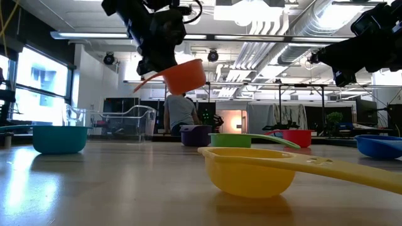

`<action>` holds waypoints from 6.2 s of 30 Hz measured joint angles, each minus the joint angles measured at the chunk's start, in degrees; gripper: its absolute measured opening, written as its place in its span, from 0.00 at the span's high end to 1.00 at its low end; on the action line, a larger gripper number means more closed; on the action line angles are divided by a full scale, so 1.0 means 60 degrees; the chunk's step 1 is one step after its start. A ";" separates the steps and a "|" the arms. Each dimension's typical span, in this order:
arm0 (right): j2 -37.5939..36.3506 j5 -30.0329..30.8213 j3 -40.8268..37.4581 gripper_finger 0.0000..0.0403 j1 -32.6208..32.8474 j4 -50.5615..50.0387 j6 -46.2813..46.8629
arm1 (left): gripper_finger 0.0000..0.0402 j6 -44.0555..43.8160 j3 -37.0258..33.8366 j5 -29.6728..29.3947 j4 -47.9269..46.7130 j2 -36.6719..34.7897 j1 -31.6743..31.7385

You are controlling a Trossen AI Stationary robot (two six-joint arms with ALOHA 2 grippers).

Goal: Nest measuring cups in basket
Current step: Stack the orange measuring cup on top of the purple measuring cup on the table

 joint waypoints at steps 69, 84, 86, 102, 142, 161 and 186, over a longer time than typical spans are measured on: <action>-0.0004 0.6544 0.0681 0.75 -0.0002 0.4865 0.1159 | 0.94 -0.1947 0.1723 0.0158 0.1123 -0.0573 0.4417; 0.0000 0.7820 0.2431 0.75 -0.0002 0.0476 0.1695 | 0.94 -0.3246 0.1730 0.0624 0.1033 0.1215 0.4031; 0.0000 0.7812 0.2520 0.75 -0.0003 0.0197 0.1831 | 0.94 -0.3423 0.1730 0.0695 0.1029 0.1362 0.4022; 0.0000 0.7742 0.2556 0.75 0.0000 -0.0671 0.2291 | 0.94 -0.4209 0.1723 0.0687 0.0279 0.2358 0.3878; 0.0000 0.7633 0.2556 0.75 0.0000 -0.0965 0.2294 | 0.92 -0.4378 0.1723 0.0761 -0.0056 0.3064 0.3809; 0.0000 0.7390 0.2556 0.75 -0.0002 -0.0969 0.2284 | 0.92 -0.4463 0.1723 0.1204 0.0129 0.3064 0.3754; 0.0000 0.7028 0.2556 0.75 -0.0003 -0.0973 0.2284 | 0.87 -0.4642 0.1723 0.0709 -0.0044 0.3064 0.3758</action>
